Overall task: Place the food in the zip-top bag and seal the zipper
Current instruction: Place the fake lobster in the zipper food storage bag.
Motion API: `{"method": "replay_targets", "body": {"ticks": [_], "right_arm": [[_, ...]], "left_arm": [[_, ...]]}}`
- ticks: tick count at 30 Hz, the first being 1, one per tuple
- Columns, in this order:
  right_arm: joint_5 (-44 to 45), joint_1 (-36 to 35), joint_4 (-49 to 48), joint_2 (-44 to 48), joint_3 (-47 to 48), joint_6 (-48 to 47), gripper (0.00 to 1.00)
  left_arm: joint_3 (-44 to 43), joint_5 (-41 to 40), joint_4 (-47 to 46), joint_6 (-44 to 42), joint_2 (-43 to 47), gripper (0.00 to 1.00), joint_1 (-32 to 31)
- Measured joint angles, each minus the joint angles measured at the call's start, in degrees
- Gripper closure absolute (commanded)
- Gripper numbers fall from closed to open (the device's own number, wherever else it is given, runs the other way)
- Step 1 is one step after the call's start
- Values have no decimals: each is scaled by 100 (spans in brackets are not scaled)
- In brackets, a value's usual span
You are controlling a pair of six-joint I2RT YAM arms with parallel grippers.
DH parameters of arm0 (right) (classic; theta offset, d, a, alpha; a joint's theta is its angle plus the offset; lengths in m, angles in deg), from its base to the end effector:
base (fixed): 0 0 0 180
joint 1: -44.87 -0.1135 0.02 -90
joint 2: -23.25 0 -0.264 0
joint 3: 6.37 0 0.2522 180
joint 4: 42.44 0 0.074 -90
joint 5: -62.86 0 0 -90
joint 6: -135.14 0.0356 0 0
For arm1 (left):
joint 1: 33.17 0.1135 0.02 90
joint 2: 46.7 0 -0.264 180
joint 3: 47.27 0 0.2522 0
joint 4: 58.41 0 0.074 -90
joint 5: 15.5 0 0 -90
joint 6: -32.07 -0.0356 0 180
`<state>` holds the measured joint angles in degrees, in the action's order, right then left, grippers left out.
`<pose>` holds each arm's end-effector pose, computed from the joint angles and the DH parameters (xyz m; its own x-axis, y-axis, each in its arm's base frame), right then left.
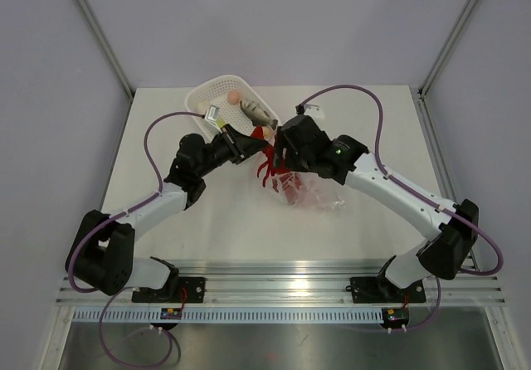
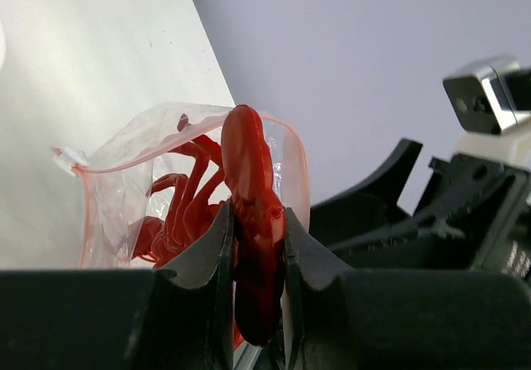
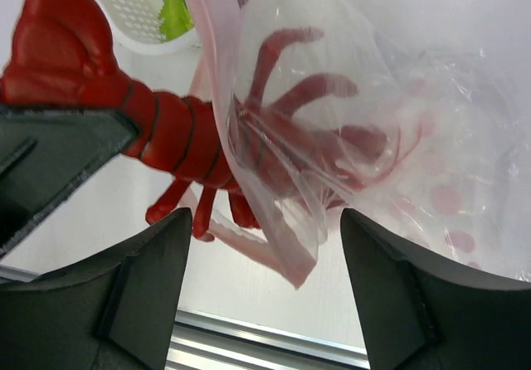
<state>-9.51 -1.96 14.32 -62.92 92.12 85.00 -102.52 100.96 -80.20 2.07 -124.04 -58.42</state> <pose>0.2308 0.2303 0.3552 -0.7184 0.1270 -0.6840 -0.1130 0.9489 0.2948 0.2661 -0.1430 0.2757 -0.6821 -0.5355 -0.4980 0.3883 0.3118 -0.8672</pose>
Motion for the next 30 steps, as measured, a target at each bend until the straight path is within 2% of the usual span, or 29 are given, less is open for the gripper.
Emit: {"method": "replay_targets", "body": {"ticks": [6, 11, 15, 19, 30], "right_arm": [[872, -540, 492, 74, -2, 485, 19], [1300, -656, 605, 601, -299, 1119, 34], [1344, -697, 509, 944, -590, 1521, 40], [1331, -728, 317, 804, -601, 1810, 47], [1322, -756, 146, 385, -605, 2505, 52]], "left_arm": [[24, -197, -9, 44, 0, 100, 0], [149, -431, -24, 136, 7, 100, -50], [293, -706, -55, 188, 74, 100, -173], [387, -1032, -125, 221, 155, 100, -374], [450, -1329, -232, 278, 177, 100, -518]]}}
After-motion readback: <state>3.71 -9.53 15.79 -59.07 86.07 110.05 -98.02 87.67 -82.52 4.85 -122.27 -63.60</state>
